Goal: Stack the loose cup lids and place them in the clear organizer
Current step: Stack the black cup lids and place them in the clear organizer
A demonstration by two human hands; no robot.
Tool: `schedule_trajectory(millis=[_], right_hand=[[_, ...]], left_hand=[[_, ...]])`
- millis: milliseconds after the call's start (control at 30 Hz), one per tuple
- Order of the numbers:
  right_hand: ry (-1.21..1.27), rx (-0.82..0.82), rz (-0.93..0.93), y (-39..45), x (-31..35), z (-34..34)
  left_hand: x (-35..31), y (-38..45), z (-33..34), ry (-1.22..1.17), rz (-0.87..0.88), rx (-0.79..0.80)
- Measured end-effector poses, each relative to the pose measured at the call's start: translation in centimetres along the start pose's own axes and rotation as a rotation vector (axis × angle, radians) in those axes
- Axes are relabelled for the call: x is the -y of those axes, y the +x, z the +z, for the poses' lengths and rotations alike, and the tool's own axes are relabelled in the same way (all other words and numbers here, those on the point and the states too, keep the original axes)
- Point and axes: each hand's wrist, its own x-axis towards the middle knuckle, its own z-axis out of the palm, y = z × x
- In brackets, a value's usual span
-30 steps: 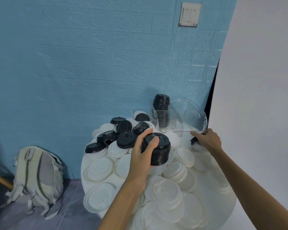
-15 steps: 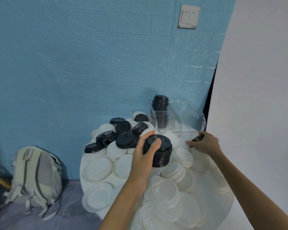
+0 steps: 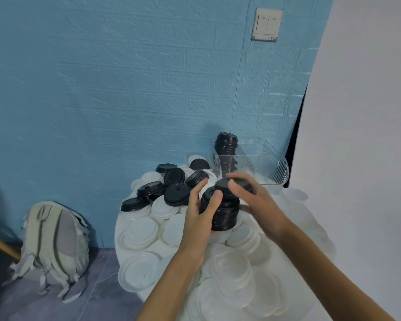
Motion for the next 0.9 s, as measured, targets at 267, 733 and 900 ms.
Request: schedule_trajectory(millis=[267, 733, 900], right_hand=[[0.212, 0.086, 0.079, -0.1, -0.5, 3.3], [0.261, -0.126, 0.009, -0.5, 0.5, 7.6], [0.26, -0.109, 0.009, -0.4, 0.1, 7.9]], left_hand=[[-0.9, 0.0, -0.6, 0.044, 0.034, -0.035], [-2.1, 0.1, -0.9, -0.048, 0.015, -0.219], [-1.9, 0.0, -1.5, -0.056, -0.034, -0.218]])
